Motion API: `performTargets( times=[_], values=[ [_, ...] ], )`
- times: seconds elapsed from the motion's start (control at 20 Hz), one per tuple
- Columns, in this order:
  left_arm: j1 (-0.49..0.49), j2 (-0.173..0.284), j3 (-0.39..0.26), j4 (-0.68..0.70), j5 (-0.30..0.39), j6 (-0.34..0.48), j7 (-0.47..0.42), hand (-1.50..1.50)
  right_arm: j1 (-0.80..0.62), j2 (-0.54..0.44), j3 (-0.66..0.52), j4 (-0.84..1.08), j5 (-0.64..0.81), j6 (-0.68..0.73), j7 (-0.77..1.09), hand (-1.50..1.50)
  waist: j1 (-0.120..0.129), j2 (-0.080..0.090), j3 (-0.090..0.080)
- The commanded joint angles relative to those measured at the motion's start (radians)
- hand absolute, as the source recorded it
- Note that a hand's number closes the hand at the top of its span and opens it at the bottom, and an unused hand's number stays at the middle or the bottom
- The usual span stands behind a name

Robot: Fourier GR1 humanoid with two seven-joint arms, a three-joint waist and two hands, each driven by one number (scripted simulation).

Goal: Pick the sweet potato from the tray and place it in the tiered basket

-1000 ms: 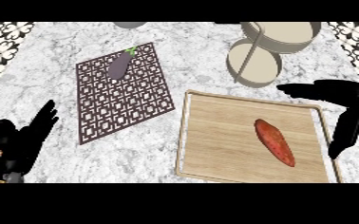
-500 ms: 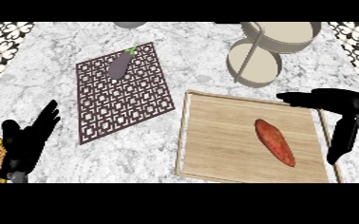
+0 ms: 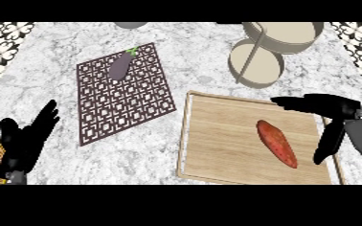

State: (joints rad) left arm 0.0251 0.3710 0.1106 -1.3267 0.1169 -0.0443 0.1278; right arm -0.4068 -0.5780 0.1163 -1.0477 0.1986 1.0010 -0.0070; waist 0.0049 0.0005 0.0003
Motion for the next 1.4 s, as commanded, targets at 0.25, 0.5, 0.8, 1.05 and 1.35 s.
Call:
performTargets(
  times=[0.25, 0.5, 0.8, 1.05, 1.35],
  values=[
    [0.026, -0.068, -0.006, -0.059, -0.055, 0.021, 0.023, 0.0, 0.042, 0.053, -0.024, -0.038, 0.056, 0.017, -0.046, -1.5, -0.002, -0.001, 0.0],
    [0.123, 0.003, 0.056, -0.144, -0.002, -0.074, 0.03, 0.0, 0.021, 0.106, -0.014, 0.025, 0.091, -0.017, -0.028, -1.5, 0.009, -0.001, 0.001],
    [0.027, -0.049, 0.048, -0.04, -0.041, -0.037, 0.016, 0.0, 0.113, 0.178, 0.019, -0.071, 0.124, -0.063, 0.004, -1.5, -0.003, -0.001, 0.0],
    [0.053, -0.058, 0.04, -0.051, -0.055, -0.042, 0.007, 0.0, 0.151, 0.152, 0.028, -0.085, 0.142, -0.039, -0.043, -1.5, -0.004, -0.001, 0.0],
    [0.042, -0.056, 0.051, -0.053, -0.062, -0.035, 0.0, 0.0, 0.171, 0.215, 0.041, -0.166, 0.121, -0.077, -0.096, 1.5, -0.008, -0.003, 0.0]
  ],
)
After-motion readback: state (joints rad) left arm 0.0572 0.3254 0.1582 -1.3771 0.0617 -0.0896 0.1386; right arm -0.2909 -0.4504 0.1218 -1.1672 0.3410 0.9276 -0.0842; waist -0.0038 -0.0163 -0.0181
